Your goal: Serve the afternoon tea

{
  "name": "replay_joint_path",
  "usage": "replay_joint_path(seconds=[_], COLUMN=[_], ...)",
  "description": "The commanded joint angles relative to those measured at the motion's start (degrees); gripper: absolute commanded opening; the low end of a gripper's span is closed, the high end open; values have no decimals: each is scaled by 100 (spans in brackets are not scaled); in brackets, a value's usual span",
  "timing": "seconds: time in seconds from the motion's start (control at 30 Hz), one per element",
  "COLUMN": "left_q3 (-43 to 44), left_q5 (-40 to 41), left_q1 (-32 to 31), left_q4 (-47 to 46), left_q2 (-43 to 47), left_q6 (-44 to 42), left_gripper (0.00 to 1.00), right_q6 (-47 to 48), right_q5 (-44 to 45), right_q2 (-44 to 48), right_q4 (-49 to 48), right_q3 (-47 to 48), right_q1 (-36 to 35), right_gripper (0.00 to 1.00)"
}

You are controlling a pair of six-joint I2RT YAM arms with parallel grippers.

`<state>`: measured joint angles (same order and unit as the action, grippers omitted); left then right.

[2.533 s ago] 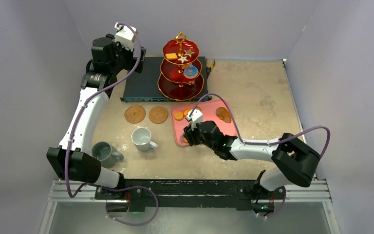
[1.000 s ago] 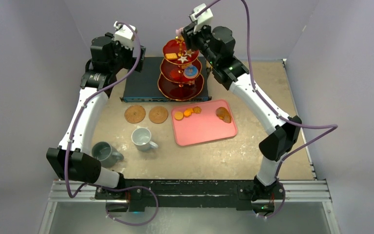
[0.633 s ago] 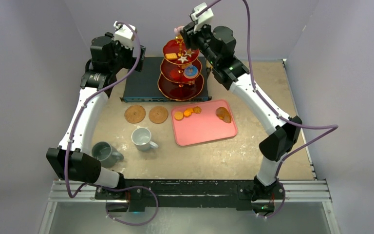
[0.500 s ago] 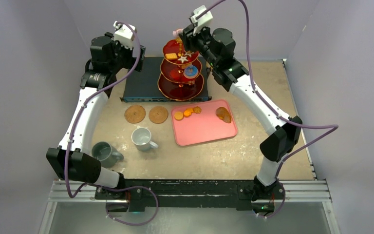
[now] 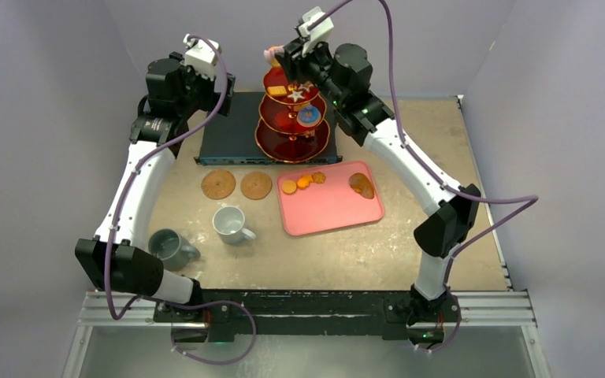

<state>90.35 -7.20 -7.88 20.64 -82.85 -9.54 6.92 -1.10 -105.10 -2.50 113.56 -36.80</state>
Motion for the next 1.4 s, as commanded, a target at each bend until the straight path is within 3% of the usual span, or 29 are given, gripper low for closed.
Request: replay_joint_path(seconds=[0.0, 0.47, 1.37], left_q3=[124, 102, 88], left_q5=[-9, 26, -5], left_q1=[44, 50, 100], left_q4=[-197, -180, -193], left_q2=[140, 180, 172], left_q6=[102, 65, 67], left_gripper=[99, 99, 99], right_q6=[-85, 176, 257], right_q5=[-241, 20, 121], right_q2=[-143, -1035, -1014], right_q4=[-186, 58, -70], right_q3=[468, 1641, 1038], right_q1=[-104, -108, 173], right_gripper=[36, 37, 43])
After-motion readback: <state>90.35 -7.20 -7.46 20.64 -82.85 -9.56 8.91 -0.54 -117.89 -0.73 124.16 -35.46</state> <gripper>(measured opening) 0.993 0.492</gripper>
